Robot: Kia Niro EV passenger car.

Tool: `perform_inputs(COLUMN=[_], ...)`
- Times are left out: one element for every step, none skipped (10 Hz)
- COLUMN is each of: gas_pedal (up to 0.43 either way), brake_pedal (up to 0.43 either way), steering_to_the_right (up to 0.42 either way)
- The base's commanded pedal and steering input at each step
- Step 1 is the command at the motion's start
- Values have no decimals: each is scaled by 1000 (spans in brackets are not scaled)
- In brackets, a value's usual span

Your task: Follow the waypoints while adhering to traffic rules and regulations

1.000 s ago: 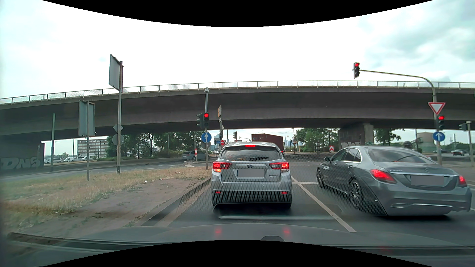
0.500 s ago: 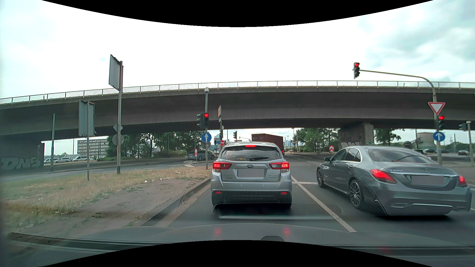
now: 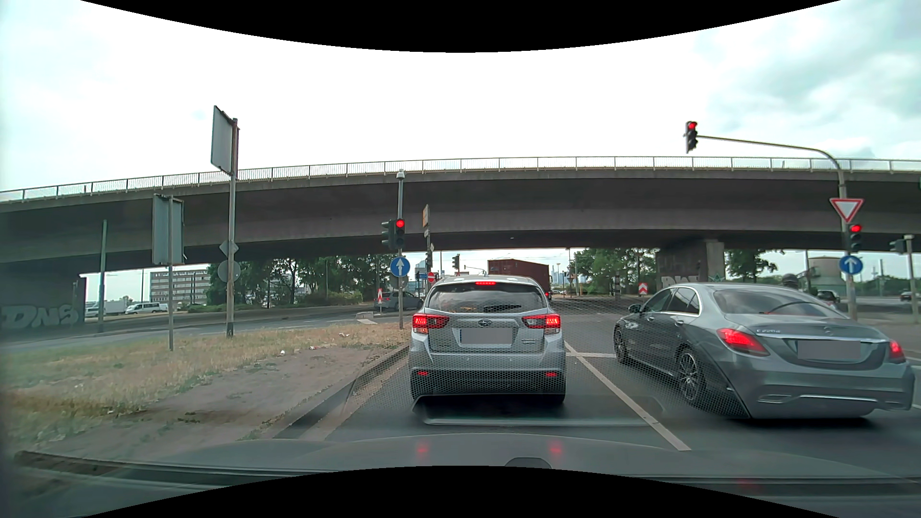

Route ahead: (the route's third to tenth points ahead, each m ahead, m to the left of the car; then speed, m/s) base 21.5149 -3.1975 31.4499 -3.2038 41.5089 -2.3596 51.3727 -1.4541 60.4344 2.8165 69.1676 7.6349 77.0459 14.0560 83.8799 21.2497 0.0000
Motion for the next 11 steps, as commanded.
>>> perform_inputs(gas_pedal=[0,0,0,0,0,0,0,0,0,0,0], brake_pedal=[262,262,256,256,262,256,256,262,262,250,262], steering_to_the_right=[-1,-1,-1,-1,-1,-1,-1,-1,-1,-1,-1])
